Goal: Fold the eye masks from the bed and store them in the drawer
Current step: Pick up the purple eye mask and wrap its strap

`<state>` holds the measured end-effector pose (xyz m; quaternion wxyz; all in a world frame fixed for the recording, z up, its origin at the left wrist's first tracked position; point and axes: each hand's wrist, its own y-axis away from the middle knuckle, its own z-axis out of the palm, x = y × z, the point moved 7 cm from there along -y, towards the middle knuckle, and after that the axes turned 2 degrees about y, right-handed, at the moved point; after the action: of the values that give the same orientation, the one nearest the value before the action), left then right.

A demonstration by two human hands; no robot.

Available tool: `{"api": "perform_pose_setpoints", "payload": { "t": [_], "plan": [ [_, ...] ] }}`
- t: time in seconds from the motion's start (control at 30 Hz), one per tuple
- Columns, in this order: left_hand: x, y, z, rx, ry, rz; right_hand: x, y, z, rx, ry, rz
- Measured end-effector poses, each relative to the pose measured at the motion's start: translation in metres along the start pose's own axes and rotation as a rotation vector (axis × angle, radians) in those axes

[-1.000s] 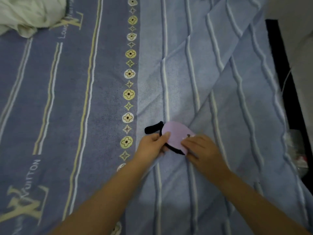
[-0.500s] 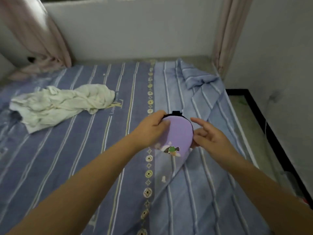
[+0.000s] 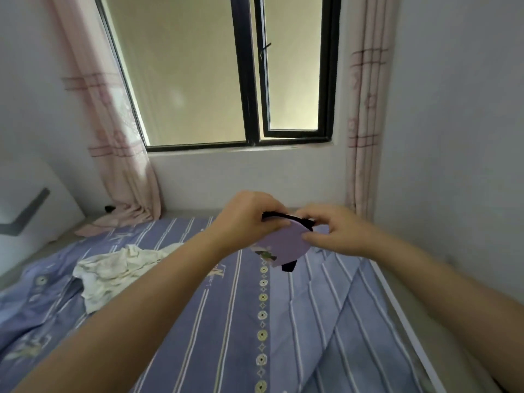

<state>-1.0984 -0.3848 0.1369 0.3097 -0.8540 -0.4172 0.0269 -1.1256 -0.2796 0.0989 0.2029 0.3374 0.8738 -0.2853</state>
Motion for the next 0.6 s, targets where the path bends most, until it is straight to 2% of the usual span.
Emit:
{"api": "perform_pose_setpoints", "payload": {
  "t": [0.1,0.17,0.33,0.4,0.47,0.53,0.6],
  "plan": [
    [-0.001,-0.003,-0.016,0.041,-0.073,-0.021,0.001,0.000,-0.017,0.116,-0.056,0.059],
    [-0.007,-0.004,-0.026,0.068,-0.053,-0.074,0.002,-0.001,-0.026,0.127,-0.132,0.092],
    [-0.017,-0.005,-0.028,0.049,-0.071,-0.101,-0.003,-0.003,-0.026,0.034,-0.172,0.111],
    [-0.023,-0.004,-0.028,-0.001,-0.155,-0.108,-0.002,-0.002,-0.023,-0.061,-0.080,0.165],
    [-0.035,-0.001,-0.036,-0.024,-0.232,-0.146,0.001,0.002,-0.030,-0.085,-0.002,0.195],
    [-0.048,0.004,-0.045,-0.029,-0.260,-0.183,0.002,0.006,-0.044,-0.049,-0.121,0.185],
    [-0.052,0.008,-0.044,-0.076,-0.285,-0.168,-0.002,0.012,-0.048,-0.134,-0.308,0.148]
  ]
}}
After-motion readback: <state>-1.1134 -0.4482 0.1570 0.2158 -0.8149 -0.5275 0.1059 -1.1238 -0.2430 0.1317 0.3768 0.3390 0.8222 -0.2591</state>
